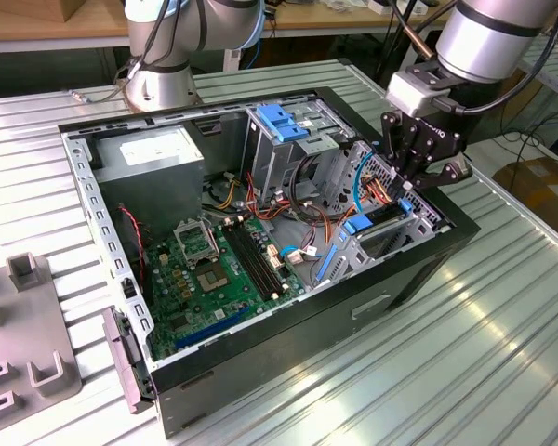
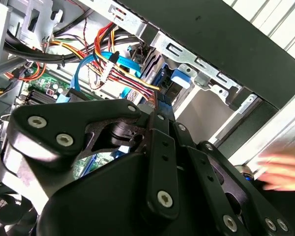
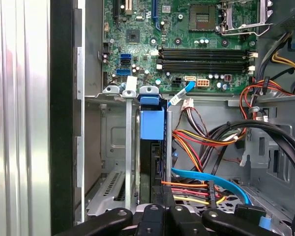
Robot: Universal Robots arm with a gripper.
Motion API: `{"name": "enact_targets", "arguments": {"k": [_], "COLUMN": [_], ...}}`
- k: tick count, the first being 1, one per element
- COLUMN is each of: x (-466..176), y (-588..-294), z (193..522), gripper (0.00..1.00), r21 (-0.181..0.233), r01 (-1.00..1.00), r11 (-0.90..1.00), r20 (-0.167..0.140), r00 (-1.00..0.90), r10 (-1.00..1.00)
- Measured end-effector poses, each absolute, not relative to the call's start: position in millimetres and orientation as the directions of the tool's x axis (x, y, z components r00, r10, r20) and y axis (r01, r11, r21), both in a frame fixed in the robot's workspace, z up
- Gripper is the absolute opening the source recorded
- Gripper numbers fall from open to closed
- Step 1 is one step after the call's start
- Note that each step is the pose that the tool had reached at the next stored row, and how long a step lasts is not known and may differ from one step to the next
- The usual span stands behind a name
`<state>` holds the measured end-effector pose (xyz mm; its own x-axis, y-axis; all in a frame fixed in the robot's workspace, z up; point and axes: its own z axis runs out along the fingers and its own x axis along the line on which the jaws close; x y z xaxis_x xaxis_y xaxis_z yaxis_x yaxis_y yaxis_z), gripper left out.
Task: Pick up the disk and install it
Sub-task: 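Insert the second disk wire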
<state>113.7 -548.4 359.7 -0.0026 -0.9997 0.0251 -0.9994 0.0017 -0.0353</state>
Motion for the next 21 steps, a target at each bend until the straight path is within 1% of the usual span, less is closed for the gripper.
{"name": "enact_targets", "arguments": {"k": [8,13,16,17,19,21], "x": [113.7,113.8,113.8,113.7,113.8,113.8], "y": [-546.7,-532.8,-515.8,-511.6,-499.5,-496.0], "z": [390.2,399.5,407.4,408.0,408.4,408.6], "gripper": [0.1,0.1,0.1,0.1,0.1,0.1], "r21": [-0.025,-0.023,-0.022,-0.022,-0.022,-0.022], "r01": [-1.0,-1.0,-1.0,-1.0,-1.0,-1.0], "r11": [0.002,0.002,0.002,0.002,0.001,0.0], "r20": [0.025,0.026,0.028,0.032,0.064,0.086], "r00": [-0.002,-0.002,-0.002,-0.002,-0.002,-0.002], "r10": [-1.0,-1.0,-1.0,-0.999,-0.998,-0.996]}}
